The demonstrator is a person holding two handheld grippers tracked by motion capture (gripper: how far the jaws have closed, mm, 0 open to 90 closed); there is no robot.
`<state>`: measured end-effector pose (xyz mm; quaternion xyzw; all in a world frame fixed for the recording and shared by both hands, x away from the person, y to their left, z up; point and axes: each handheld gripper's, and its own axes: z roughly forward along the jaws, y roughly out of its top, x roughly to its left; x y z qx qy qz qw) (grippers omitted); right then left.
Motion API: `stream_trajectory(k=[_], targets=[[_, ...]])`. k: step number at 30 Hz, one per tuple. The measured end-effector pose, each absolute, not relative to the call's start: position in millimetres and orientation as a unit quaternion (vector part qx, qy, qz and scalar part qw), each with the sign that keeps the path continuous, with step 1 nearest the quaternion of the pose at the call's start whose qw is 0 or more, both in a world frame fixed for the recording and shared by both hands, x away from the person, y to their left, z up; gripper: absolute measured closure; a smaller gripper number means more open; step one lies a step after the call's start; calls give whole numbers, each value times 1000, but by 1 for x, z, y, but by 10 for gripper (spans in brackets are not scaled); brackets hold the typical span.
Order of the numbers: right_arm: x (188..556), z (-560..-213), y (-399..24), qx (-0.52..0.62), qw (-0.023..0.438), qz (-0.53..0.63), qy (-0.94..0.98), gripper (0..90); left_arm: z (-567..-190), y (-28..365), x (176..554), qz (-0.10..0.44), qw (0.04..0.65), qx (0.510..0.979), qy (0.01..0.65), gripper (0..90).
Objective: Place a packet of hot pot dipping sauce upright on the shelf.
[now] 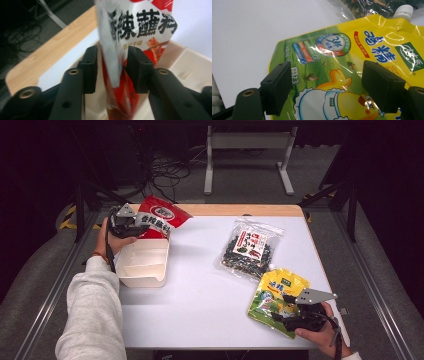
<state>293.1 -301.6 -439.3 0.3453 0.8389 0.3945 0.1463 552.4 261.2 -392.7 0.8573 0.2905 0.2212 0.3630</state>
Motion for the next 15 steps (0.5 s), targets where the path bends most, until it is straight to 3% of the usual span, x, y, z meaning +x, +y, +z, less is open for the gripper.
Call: stream_trajectory(k=[4,6,7,9,15], targets=[[293,-439,-302,343,143,395,840,241,-389,278,545,217,400,832,317,500],[293,-440,-302,342,142,396,840,241,-386,287,539,219,413,825,317,539],[294,-440,-302,342,140,397,840,240,-386,290,537,214,421,825,312,648],[295,-440,-302,342,135,400,839,240,-389,289,535,200,399,845,296,760],[295,-440,-299,340,133,401,840,240,-388,285,533,213,382,850,295,816]])
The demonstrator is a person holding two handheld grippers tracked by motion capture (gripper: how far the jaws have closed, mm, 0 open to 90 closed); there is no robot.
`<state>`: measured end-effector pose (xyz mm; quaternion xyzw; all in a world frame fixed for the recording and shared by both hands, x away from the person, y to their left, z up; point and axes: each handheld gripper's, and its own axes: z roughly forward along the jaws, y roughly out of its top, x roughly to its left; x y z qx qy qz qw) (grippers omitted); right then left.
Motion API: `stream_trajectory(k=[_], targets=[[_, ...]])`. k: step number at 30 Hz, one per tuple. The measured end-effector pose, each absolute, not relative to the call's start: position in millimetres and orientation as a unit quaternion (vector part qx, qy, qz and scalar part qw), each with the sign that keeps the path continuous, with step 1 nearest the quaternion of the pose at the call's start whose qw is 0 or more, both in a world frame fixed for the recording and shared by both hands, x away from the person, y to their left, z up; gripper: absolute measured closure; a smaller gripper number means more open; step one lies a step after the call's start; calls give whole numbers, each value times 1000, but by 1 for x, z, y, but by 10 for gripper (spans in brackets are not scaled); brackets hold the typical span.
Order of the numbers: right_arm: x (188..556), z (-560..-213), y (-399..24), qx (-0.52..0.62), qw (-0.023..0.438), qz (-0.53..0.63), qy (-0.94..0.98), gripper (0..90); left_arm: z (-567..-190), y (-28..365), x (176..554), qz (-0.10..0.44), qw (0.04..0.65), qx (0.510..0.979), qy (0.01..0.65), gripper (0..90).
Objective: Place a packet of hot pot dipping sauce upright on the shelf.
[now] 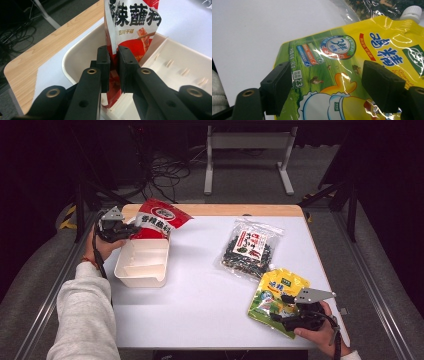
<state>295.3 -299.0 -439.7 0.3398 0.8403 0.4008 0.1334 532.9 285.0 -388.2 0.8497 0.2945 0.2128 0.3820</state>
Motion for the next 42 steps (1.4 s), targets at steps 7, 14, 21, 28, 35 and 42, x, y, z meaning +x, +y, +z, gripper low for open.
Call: stream_trajectory(k=[7,14,21,28,35,42], targets=[[295,-440,-299,341,131,402,839,243,-391,283,536,209,347,861,308,829],[296,-440,-298,340,130,402,840,241,-396,279,540,199,313,871,322,831],[296,-440,-298,339,129,403,841,241,-395,275,542,191,289,880,326,828],[295,-439,-298,338,129,404,840,241,-397,285,537,182,345,856,339,795],[296,-439,-299,338,127,406,840,240,-395,289,530,187,385,841,331,681],[296,-439,-298,338,126,406,840,240,-385,283,528,212,439,806,336,488]])
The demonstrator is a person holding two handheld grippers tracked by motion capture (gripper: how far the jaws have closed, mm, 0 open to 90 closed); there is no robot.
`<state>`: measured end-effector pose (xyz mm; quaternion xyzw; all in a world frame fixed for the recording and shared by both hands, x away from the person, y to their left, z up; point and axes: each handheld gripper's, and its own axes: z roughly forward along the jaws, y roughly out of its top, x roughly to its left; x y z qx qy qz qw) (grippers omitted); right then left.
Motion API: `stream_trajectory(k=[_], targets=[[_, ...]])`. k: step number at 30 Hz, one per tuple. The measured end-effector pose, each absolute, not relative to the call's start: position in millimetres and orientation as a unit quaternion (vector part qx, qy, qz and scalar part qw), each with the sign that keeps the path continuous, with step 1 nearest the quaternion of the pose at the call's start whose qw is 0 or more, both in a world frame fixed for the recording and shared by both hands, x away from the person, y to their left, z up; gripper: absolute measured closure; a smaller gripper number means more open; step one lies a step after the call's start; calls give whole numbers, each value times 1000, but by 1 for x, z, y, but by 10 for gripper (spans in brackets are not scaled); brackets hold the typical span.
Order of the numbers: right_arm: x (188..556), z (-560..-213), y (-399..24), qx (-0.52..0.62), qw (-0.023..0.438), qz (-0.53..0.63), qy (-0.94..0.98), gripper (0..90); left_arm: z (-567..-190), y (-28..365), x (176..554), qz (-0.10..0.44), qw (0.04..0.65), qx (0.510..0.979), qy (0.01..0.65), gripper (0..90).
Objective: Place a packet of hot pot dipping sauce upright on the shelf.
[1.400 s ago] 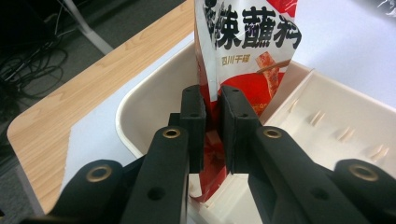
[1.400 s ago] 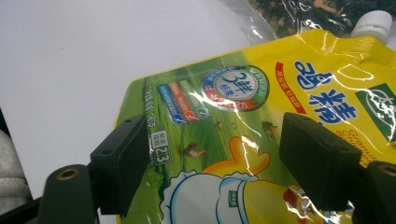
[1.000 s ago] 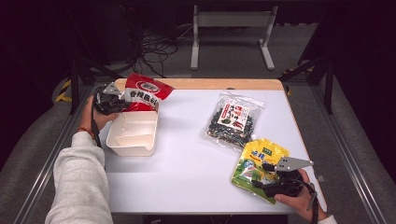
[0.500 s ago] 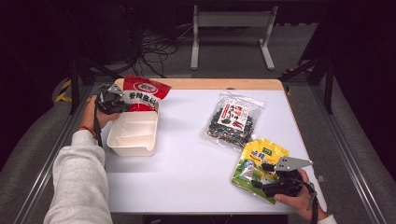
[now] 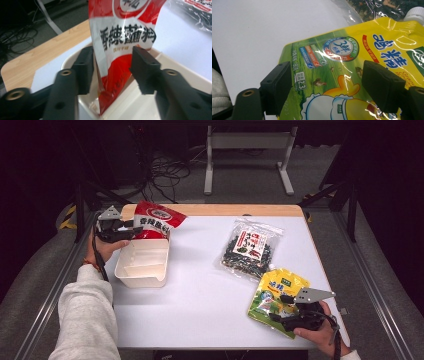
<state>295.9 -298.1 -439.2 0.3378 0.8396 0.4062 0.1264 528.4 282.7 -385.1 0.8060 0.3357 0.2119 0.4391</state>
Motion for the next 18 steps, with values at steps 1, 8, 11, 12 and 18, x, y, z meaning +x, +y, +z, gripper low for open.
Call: stream_trajectory(k=[1,8,11,12,18], targets=[[296,-439,-298,338,126,406,839,240,-385,281,529,209,446,801,340,439],[296,-439,-298,338,125,407,839,240,-385,280,530,224,467,782,348,703],[296,-439,-298,338,125,407,839,240,-387,283,530,225,447,789,357,858],[296,-439,-298,338,125,407,840,241,-387,283,530,223,449,788,358,863],[296,-439,-298,336,124,406,840,241,-385,283,532,219,451,791,351,882]])
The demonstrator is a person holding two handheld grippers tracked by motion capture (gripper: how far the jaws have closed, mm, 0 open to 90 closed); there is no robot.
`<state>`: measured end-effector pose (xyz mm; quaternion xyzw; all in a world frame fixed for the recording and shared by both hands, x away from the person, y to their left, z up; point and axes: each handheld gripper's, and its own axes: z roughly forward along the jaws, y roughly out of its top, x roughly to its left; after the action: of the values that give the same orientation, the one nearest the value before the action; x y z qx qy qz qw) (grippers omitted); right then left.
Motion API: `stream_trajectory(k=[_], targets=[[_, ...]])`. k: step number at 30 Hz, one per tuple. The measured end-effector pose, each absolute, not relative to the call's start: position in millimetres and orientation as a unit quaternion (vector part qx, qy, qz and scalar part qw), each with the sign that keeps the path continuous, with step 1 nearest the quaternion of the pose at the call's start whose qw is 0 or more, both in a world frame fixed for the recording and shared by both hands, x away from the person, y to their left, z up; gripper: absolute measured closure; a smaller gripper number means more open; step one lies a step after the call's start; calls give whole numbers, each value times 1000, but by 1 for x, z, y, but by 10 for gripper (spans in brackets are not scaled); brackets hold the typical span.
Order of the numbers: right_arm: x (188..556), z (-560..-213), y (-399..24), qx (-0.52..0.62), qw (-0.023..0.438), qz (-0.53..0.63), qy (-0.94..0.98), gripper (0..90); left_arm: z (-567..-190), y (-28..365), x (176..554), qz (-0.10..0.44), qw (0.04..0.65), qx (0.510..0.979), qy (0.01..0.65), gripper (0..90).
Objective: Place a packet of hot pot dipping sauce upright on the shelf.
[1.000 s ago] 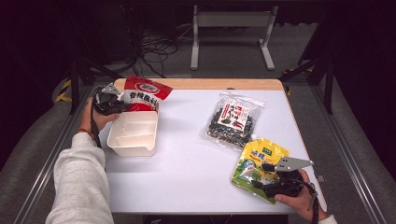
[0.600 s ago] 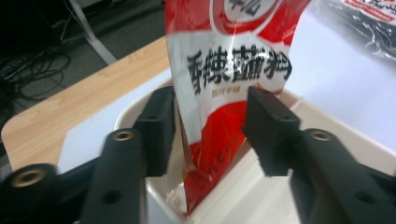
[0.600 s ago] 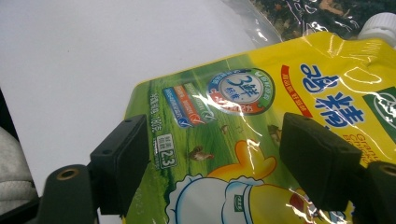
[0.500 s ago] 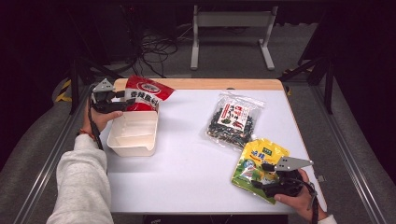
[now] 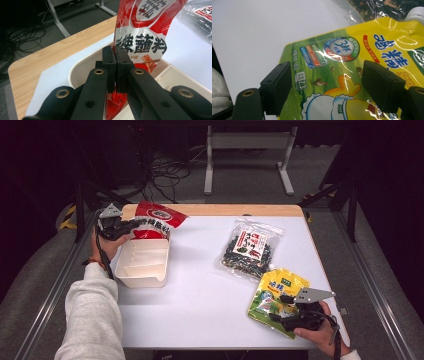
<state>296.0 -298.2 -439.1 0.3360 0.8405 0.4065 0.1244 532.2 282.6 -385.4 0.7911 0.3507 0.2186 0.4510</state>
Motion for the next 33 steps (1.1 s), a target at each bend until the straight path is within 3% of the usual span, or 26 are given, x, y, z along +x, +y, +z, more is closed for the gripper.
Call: stream_trajectory(k=[2,4,7,10,14,16,21,29,33], targets=[[296,-439,-298,335,125,406,841,240,-383,281,532,230,442,794,348,822],[296,-439,-299,336,124,406,841,241,-382,278,533,244,433,791,356,626],[296,-440,-298,336,124,407,841,241,-383,276,535,242,435,790,358,559],[296,-440,-298,336,123,407,841,240,-385,276,540,228,443,784,370,402],[296,-440,-298,336,122,407,841,238,-382,270,543,219,455,783,364,387],[296,-440,-298,336,121,408,840,238,-380,267,544,213,451,789,359,430],[297,-440,-298,336,120,408,841,238,-378,264,542,223,441,798,346,872],[296,-441,-298,334,118,407,842,239,-383,269,540,216,431,799,358,900],[296,-441,-298,334,118,407,842,239,-394,269,542,223,388,816,365,900]])
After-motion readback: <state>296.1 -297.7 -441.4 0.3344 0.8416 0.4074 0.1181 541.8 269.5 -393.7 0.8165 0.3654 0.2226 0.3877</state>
